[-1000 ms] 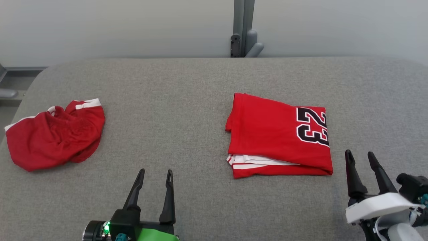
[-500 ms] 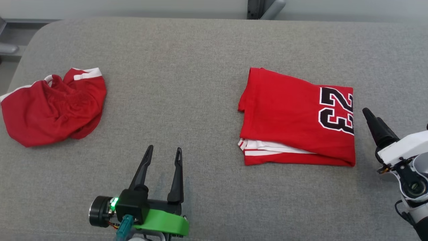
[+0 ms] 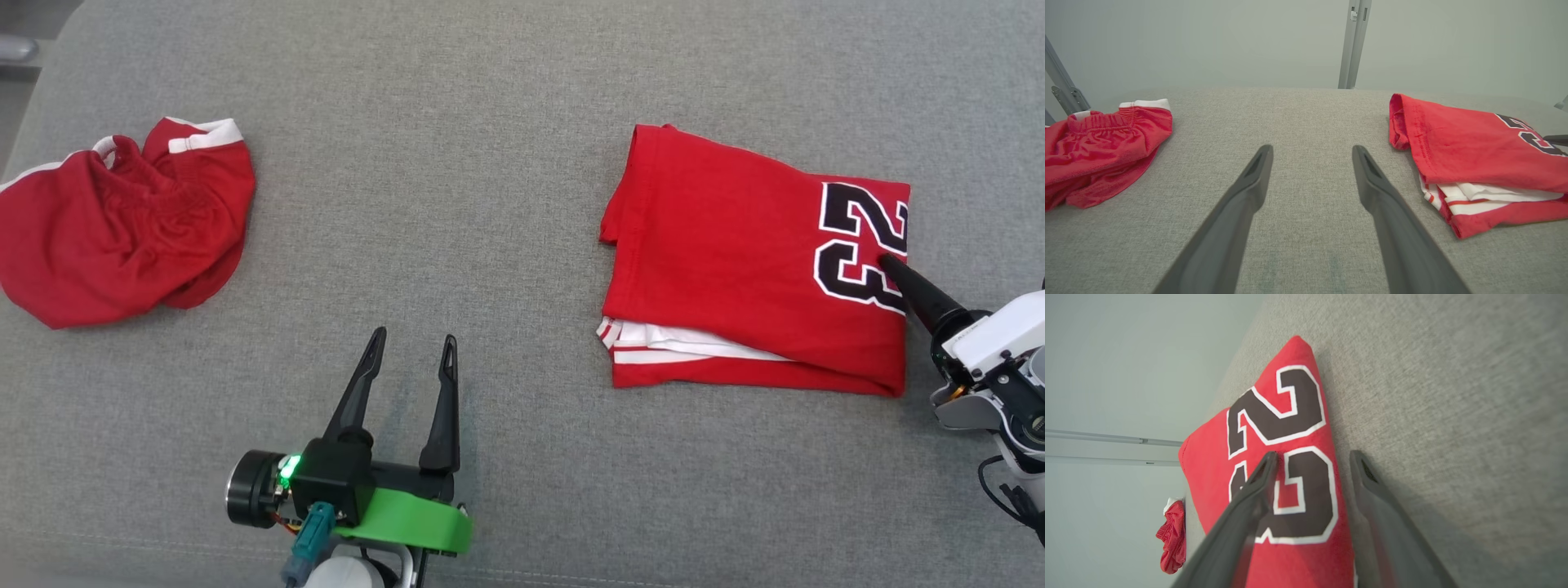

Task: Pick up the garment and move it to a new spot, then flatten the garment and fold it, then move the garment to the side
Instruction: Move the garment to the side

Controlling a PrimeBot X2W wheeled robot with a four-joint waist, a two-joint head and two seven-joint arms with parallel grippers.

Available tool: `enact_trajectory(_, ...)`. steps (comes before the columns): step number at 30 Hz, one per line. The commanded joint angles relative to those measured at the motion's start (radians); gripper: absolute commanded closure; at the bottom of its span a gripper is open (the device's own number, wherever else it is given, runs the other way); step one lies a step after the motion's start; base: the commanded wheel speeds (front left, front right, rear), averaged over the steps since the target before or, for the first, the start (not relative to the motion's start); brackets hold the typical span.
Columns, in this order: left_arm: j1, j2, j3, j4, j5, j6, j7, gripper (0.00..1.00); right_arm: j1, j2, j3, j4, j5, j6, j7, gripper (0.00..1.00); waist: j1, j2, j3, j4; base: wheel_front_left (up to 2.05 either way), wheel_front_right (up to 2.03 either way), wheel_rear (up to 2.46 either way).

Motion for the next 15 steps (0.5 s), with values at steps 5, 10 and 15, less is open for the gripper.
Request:
enact_trajectory(5, -0.031, 0.001, -0.003, 0.004, 0.006, 0.0, -0.002, 0.0, -0.016, -0.002, 0.014, -0.019, 0.027, 0.0, 0.009, 1.0, 0.0, -0.0001, 0.015, -0.013, 0.0, 0.0, 0.0)
enact_trajectory(10, -0.043, 0.001, 0.0, 0.006, 0.013, -0.006, -0.002, 0.0, -0.024, -0.017, 0.027, -0.051, 0.007, 0.0, -0.022, 1.0, 0.0, -0.0001, 0.021, -0.027, 0.0, 0.0, 0.0)
enact_trajectory(15, -0.046, 0.001, 0.006, 0.007, 0.026, -0.012, -0.002, 0.0, -0.024, -0.028, 0.037, -0.082, -0.006, 0.0, -0.072, 1.0, 0.0, -0.0001, 0.026, -0.061, 0.0, 0.0, 0.0)
